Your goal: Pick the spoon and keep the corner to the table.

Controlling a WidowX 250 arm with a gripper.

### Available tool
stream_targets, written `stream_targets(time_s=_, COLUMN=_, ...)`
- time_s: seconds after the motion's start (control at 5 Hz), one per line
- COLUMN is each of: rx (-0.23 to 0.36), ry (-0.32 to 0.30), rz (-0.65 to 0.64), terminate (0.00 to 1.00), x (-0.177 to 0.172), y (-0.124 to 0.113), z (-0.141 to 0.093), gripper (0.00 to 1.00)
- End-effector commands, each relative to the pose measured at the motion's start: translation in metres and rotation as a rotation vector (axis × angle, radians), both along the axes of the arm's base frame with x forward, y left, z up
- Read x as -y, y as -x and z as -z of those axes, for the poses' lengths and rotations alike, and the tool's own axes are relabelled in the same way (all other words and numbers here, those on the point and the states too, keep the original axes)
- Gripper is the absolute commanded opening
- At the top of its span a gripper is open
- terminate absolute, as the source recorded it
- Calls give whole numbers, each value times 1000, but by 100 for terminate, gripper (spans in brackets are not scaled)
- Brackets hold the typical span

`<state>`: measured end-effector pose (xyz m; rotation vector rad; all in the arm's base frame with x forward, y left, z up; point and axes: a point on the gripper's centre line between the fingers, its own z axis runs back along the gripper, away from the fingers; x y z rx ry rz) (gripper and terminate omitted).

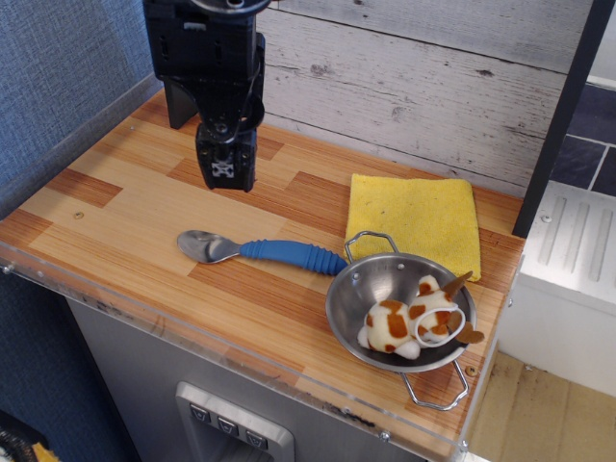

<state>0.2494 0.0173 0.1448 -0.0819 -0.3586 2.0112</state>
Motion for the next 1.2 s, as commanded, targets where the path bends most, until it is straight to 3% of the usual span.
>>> stream_targets(time_s=0.0, rx=0, ry=0, rz=0, terminate=0, x=0, y=0, z=0, gripper=100)
stream_targets(time_s=0.2, rx=-27, ry=57, rz=-46, terminate=0, x=-12, y=-16, z=15, gripper=100)
stream_targets(time_s=0.6, rx=-138, ry=81, rz=-78, terminate=0, x=-26, y=-41, z=61, gripper=100)
stream_targets(time_s=1.0, rx=-226, ry=44, rz=-9, terminate=0, x=-12, y=-48, z=95, gripper=100)
